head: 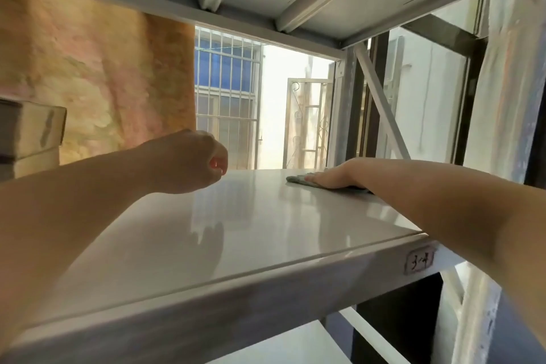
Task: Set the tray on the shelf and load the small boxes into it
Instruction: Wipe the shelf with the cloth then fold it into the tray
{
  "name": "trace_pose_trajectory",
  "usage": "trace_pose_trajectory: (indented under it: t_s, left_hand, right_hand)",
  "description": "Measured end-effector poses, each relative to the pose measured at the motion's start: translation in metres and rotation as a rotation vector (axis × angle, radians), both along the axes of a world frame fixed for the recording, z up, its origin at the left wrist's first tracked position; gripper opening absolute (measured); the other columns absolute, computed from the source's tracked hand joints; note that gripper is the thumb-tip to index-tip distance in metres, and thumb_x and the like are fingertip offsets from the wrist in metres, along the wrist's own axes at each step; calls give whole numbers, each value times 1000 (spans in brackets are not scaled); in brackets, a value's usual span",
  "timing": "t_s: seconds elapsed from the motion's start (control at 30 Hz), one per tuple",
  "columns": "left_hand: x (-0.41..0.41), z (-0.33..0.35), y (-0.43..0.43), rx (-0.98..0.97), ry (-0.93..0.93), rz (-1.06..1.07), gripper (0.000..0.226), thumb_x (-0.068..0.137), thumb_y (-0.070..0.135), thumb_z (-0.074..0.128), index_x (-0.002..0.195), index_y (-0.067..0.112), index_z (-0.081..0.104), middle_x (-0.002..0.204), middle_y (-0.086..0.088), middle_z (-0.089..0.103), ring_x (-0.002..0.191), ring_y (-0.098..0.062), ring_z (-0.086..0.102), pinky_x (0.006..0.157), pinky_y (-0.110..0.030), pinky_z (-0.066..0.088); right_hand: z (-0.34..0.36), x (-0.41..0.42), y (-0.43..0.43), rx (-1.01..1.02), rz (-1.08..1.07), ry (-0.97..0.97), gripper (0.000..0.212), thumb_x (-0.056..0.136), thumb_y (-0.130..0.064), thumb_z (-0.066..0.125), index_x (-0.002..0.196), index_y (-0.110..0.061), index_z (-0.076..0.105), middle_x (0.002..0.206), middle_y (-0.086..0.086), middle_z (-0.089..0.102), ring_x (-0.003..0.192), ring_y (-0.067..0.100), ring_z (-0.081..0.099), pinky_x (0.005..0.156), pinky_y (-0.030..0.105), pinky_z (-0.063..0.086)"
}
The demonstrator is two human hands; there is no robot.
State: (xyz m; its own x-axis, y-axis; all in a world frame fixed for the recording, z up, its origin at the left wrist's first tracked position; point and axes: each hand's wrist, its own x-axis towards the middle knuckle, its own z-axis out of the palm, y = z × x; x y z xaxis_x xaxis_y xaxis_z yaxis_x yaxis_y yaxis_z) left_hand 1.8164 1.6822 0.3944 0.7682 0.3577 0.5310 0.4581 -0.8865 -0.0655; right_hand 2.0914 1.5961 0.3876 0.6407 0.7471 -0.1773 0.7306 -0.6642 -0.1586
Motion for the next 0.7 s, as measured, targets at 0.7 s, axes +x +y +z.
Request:
trace_pose_trajectory:
  t_s: [0.7]
  left_hand:
    - [0,3,-23,95,20,-116,16,90,18,56,97,19,70,91,6,58,80,-10,56,64,-14,38]
  right_hand:
    - [-15,-169,-60,2,668,-45,58,99,-54,13,152,-35,2,162,-6,-6,149,21,-3,116,47,-5]
